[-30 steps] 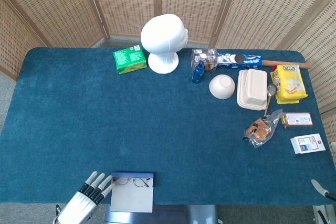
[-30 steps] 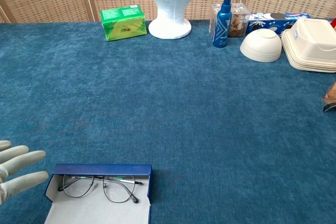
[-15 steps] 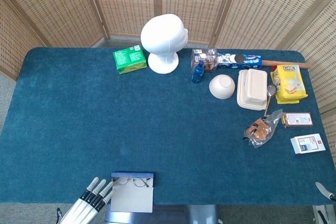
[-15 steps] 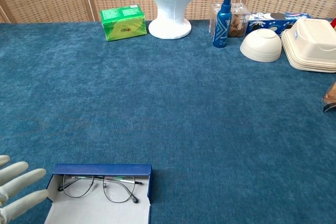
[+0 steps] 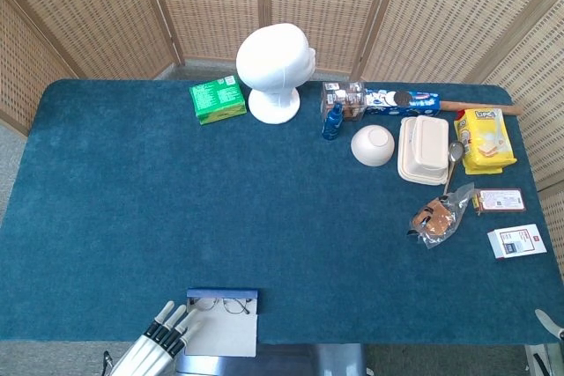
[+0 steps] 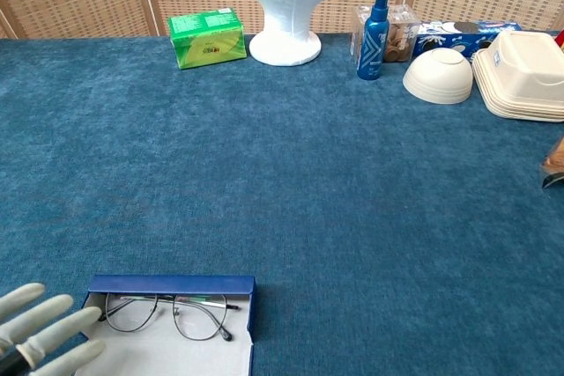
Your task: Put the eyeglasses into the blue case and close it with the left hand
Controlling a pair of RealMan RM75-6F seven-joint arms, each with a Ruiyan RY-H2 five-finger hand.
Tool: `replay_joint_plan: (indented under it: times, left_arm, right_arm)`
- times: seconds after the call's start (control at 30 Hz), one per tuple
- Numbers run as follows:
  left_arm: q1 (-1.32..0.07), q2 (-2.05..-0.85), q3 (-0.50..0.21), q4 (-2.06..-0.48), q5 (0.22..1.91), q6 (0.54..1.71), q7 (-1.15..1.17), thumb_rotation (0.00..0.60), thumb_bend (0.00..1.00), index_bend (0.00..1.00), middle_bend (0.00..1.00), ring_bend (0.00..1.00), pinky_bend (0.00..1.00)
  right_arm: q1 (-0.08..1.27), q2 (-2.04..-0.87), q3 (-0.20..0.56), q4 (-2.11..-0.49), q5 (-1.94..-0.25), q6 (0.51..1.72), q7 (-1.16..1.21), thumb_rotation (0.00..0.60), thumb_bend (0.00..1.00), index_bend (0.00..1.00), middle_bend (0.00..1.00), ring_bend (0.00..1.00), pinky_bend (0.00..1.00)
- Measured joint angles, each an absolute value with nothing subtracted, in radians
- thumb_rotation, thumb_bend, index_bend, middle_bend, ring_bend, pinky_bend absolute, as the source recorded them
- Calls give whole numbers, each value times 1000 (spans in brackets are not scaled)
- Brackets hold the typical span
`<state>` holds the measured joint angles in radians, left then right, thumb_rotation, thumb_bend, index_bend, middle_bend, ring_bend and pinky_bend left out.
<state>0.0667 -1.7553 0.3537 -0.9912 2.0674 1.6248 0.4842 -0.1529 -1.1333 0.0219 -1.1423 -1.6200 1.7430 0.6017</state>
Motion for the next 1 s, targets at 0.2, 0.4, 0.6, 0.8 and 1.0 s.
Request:
replay_joint_plan:
  times: [0.2,0.4,0.6,0.8,1.0]
  left_arm:
    - [60,-1783,337,-961,2077,1623,515,517,242,24,0,0,0]
    - [50,-1803,328,-949,2092,1620,542,513,243,24,0,0,0]
    - [37,-1810,328,-958,2094,1583,567,518,242,23,0,0,0]
    - [20,-1816,322,-977,2093,1557,582,517,241,23,0,0,0]
    - [1,-1821,319,-989,2108,1555,588,522,239,58,0,0,0]
  right_arm:
    - [-160,-1134,22,-1126,-1612,1759,630,541,184,0,100,0,181]
    - [-166,-1132,24,-1115,-1604,1769,653,540,185,0,100,0,181]
    - [-174,-1136,26,-1090,-1591,1775,686,538,185,0,100,0,181]
    - [-183,-1139,29,-1069,-1582,1782,709,539,183,0,100,0,181]
    - [-190,-1144,30,-1050,-1573,1786,727,540,185,0,100,0,182]
